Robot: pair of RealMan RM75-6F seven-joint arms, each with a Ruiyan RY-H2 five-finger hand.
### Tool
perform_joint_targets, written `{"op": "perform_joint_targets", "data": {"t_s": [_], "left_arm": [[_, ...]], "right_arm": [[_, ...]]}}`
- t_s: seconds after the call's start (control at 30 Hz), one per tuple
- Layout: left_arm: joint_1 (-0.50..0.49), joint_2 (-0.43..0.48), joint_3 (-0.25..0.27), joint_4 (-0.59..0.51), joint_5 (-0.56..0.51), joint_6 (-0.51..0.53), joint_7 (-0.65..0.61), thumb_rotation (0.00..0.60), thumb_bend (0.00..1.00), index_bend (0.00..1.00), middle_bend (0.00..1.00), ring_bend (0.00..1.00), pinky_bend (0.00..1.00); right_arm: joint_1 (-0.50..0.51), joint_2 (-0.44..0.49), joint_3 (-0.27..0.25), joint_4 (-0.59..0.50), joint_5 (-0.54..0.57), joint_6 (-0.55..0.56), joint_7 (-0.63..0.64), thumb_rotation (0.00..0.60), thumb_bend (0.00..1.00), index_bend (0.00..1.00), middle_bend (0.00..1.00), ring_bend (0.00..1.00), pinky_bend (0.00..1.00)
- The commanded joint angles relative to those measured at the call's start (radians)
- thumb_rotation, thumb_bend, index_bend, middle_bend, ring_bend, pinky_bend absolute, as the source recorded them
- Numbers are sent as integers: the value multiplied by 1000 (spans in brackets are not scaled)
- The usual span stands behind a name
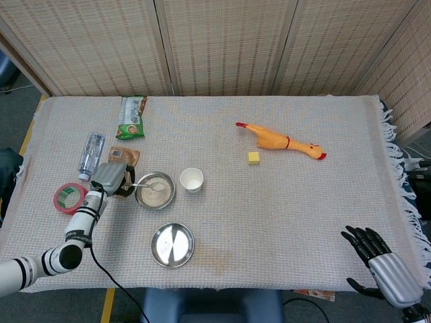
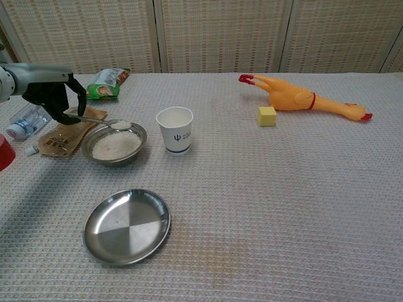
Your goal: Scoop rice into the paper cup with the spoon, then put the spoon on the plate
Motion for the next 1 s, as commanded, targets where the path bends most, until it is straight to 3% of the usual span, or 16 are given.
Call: {"op": "perform_joint_targets", "data": {"t_s": [0.03, 0.43, 1.0], "left_arm": [[-23, 17, 0, -18, -27, -15, -12, 600, 706, 906, 1000, 1000, 1000], [-124, 25, 0, -39, -116, -40, -36, 600, 706, 906, 1000, 1000, 1000], [-276, -88, 49, 23, -202, 51, 59, 600, 700, 906, 1000, 1000, 1000]], "right_arm": [[1, 0, 0, -1, 1, -1, 0, 600, 119, 0, 0, 0, 0], [3, -2, 2, 0, 10, -10, -1, 600, 118, 0, 0, 0, 0], [12, 2, 11, 0, 36, -29, 11, 600, 119, 0, 0, 0, 0]]}}
